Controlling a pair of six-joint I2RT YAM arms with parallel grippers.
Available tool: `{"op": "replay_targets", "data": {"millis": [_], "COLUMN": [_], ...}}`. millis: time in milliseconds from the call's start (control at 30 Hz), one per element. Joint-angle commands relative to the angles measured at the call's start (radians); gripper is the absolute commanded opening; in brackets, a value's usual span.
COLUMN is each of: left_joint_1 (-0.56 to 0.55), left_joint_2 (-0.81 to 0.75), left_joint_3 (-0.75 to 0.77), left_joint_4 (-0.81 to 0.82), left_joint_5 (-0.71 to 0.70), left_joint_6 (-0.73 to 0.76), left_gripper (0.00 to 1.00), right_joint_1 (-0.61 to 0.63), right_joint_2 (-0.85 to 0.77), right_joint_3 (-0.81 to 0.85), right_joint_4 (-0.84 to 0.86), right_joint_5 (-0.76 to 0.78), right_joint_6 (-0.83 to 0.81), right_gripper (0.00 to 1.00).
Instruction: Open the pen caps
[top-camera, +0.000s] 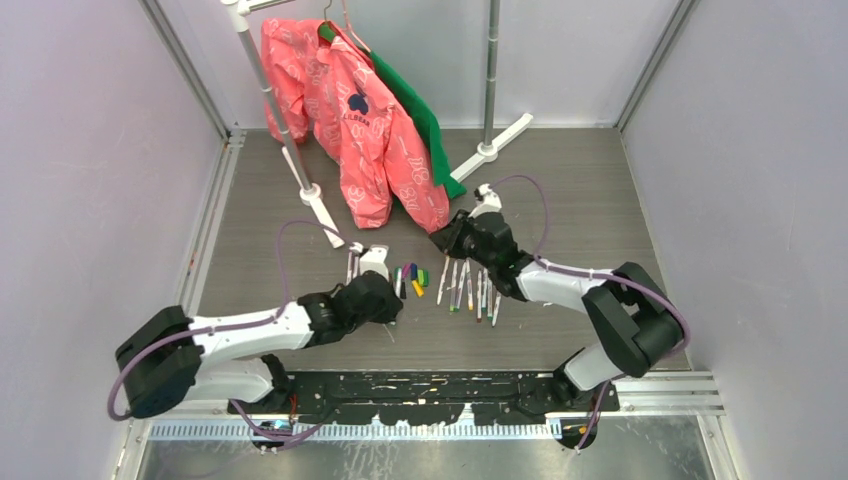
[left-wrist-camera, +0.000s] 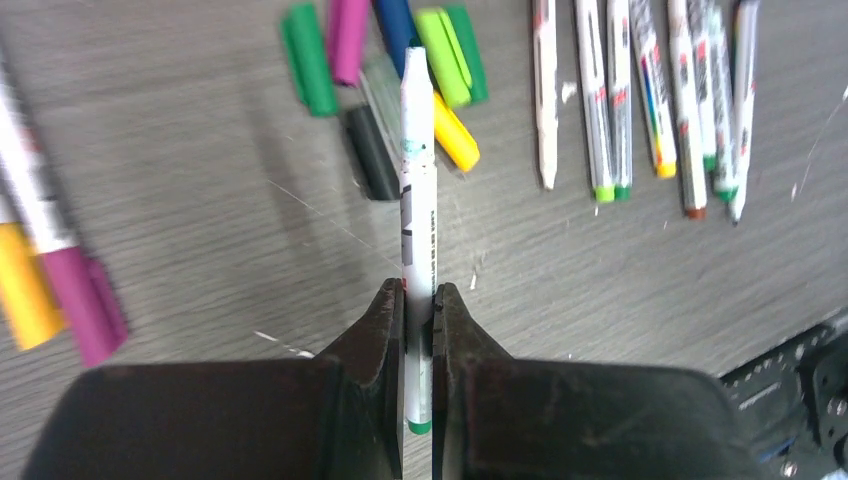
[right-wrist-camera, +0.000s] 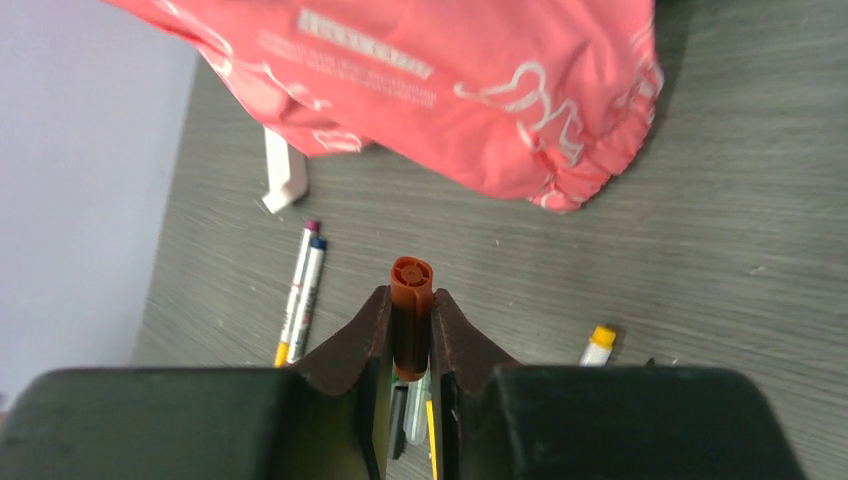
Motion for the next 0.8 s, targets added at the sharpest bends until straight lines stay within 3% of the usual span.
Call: {"op": "replay_targets", "data": {"millis": [0,300,533,767], "left_joint_1": [-0.003,-0.003,-0.003,-0.003], "left_joint_2": [-0.129,-0.165,-0.165,-0.156], "left_joint_3": [0.013,0.024,0.029,0.03], "left_joint_4": [-0.093,-0.168,-0.17,-0.172], "left_joint_5": [-0.2,-0.265,-0.266,-0.265], "left_joint_6": [-0.053,-0.091,-0.096,-0.099], "left_gripper": [0.0,0.0,0.0,0.0], "right_joint_1": [0.076,0.21,0.237,0.251], "right_joint_2": [0.057,0.15,0.174,0.185], "right_joint_3": [0.09,0.182,0.198,0.212], "right_joint_4": [-0.142,-0.295,-0.33,-0.343], "right_joint_5": [0.09,0.218,0.238,0.245], "right_joint_6": [-0.07,-0.099,-0.098,-0.104], "right_gripper": [0.01,0.12,0.26,0.35]}}
